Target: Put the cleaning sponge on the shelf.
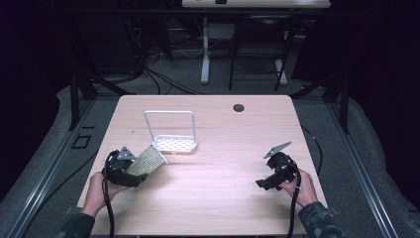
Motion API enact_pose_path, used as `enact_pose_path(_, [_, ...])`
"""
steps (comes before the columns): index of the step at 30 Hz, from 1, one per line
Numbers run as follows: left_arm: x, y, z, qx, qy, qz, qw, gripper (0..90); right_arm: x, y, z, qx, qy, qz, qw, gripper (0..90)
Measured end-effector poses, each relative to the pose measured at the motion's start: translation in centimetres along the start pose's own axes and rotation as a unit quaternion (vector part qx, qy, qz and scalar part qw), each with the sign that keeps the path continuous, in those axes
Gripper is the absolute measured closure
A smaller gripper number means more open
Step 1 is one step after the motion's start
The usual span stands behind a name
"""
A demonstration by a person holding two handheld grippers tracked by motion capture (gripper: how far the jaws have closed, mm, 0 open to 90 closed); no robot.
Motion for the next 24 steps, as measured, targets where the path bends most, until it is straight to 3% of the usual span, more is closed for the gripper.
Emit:
enact_pose_path(8, [-0.8,0.5,-0.9,0.006,0.011,0.002,0.9999,27.1,0.0,0.0,0.0,0.002,0.000,-0.002,1.0000,3.6])
enact_pose_path(24, [-1.2,0.9,-2.2,0.002,0.009,-0.003,1.0000,26.9,0.0,0.0,0.0,0.001,0.000,-0.002,1.0000,3.8])
Point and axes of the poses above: each handheld gripper's, and its own axes: y roughly forward along the jaws, z roughly out of its underside, x roughly to its left, the point moved 10 cm from there along y, roughly forward along the jaws, and after that the axes turned 15 degrees about x, right-handed, at the moved point
